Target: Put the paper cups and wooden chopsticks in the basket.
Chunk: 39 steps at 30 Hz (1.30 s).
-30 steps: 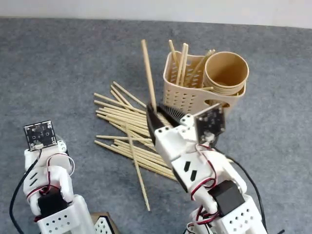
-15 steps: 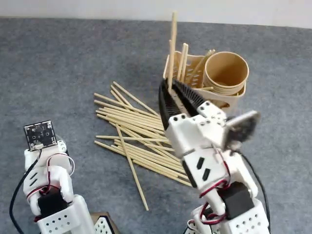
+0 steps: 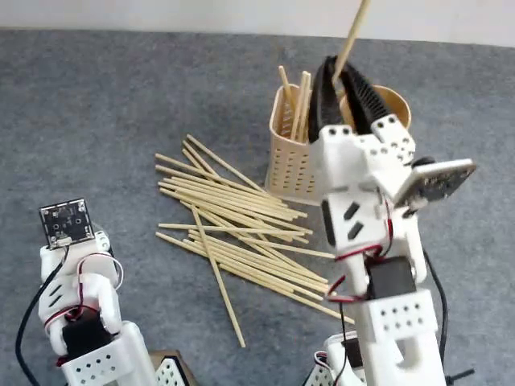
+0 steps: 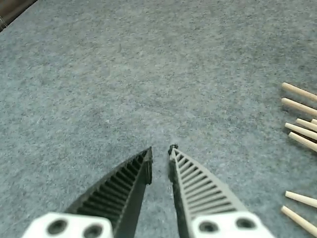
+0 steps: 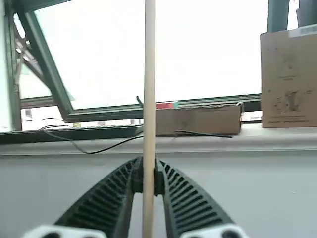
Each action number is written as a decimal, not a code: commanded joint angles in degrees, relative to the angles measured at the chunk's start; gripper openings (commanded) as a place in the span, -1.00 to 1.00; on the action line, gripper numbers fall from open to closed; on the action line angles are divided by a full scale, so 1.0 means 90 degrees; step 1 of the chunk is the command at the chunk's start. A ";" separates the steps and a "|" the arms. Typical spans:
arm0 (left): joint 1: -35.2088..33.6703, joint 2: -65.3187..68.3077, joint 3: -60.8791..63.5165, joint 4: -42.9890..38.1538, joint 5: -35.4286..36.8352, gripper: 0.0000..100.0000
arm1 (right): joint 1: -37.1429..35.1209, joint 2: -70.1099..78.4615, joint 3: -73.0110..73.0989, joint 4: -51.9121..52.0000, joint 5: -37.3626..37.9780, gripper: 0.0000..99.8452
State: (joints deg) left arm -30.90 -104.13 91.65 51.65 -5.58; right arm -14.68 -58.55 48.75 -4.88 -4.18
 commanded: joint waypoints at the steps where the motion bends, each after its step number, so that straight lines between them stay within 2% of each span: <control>1: 0.0103 -0.0044 -0.0024 -0.0117 -0.0049 -0.84 | 0.0230 0.0513 -0.0327 -0.0552 0.0068 -0.99; 10: 0.0103 -0.0044 0.0034 -0.0156 -0.0059 -0.84 | 0.0288 0.1919 -0.0308 -0.1695 0.0068 -0.99; 19: 0.0103 -0.0044 0.0034 -0.0147 -0.0059 -0.84 | 0.0288 0.2447 -0.0122 -0.1763 0.0068 -0.98; 24: 0.0103 -0.0044 0.0034 -0.0147 -0.0059 -0.84 | 0.0288 0.2447 -0.0122 -0.1763 0.0068 -0.76; 29: 0.0073 -0.0044 0.0034 -0.0147 -0.0059 -0.84 | 0.0288 0.2154 -0.0093 -0.1705 0.0068 -0.75; 36: 0.0073 -0.0044 0.0034 -0.0147 -0.0059 -0.84 | 0.0249 0.0825 0.0845 -0.1685 0.0068 -0.75; 39: 0.0073 -0.0044 0.0034 -0.0147 -0.0059 -0.84 | 0.0249 0.0357 0.1109 -0.1099 0.0059 -0.75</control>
State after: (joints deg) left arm -30.90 -104.13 92.62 51.47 -5.58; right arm -12.84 -50.20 58.33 -18.42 -4.18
